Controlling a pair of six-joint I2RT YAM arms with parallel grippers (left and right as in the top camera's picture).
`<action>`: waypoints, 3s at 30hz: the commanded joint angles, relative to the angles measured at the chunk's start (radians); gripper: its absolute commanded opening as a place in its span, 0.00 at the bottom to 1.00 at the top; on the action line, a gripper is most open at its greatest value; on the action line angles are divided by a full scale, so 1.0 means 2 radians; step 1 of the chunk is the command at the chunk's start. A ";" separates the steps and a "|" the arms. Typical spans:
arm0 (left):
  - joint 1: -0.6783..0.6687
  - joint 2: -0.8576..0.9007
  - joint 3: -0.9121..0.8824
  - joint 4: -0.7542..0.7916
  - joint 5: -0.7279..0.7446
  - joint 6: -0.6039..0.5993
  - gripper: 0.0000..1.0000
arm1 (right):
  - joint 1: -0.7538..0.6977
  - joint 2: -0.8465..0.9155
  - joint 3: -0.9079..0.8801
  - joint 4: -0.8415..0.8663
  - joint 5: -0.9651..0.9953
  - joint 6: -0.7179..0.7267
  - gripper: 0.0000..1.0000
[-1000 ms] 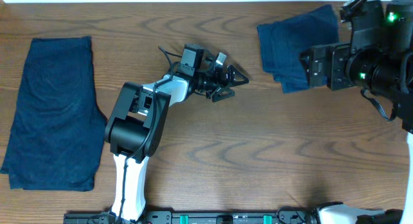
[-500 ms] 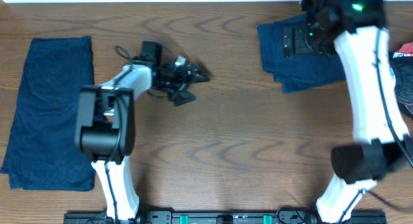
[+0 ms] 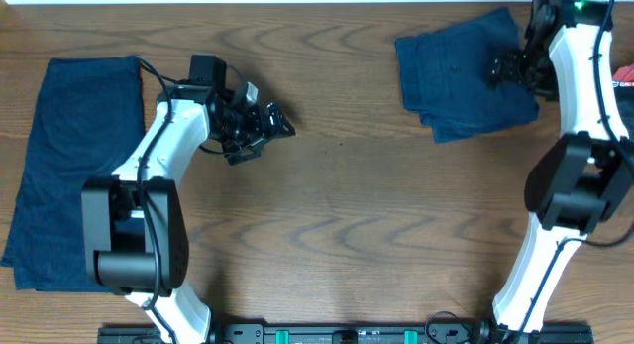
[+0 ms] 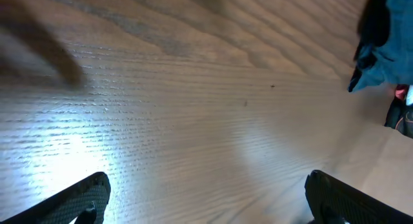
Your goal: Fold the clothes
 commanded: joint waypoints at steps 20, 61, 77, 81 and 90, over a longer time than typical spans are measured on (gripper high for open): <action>0.000 -0.005 -0.001 -0.047 -0.014 0.014 0.98 | -0.062 0.046 0.020 0.117 -0.075 -0.106 0.99; -0.019 -0.005 -0.001 -0.057 -0.014 0.005 0.98 | -0.022 0.039 -0.009 0.158 -0.169 -0.099 0.01; -0.019 -0.005 -0.002 -0.058 -0.014 0.006 0.98 | -0.060 0.029 0.239 0.014 -0.064 -0.125 0.01; -0.019 -0.005 -0.002 -0.058 -0.014 0.006 0.98 | -0.094 0.026 0.271 -0.015 -0.065 -0.125 0.01; -0.019 -0.005 -0.002 -0.060 -0.013 0.006 0.98 | -0.181 -0.015 0.275 -0.026 -0.086 -0.137 0.01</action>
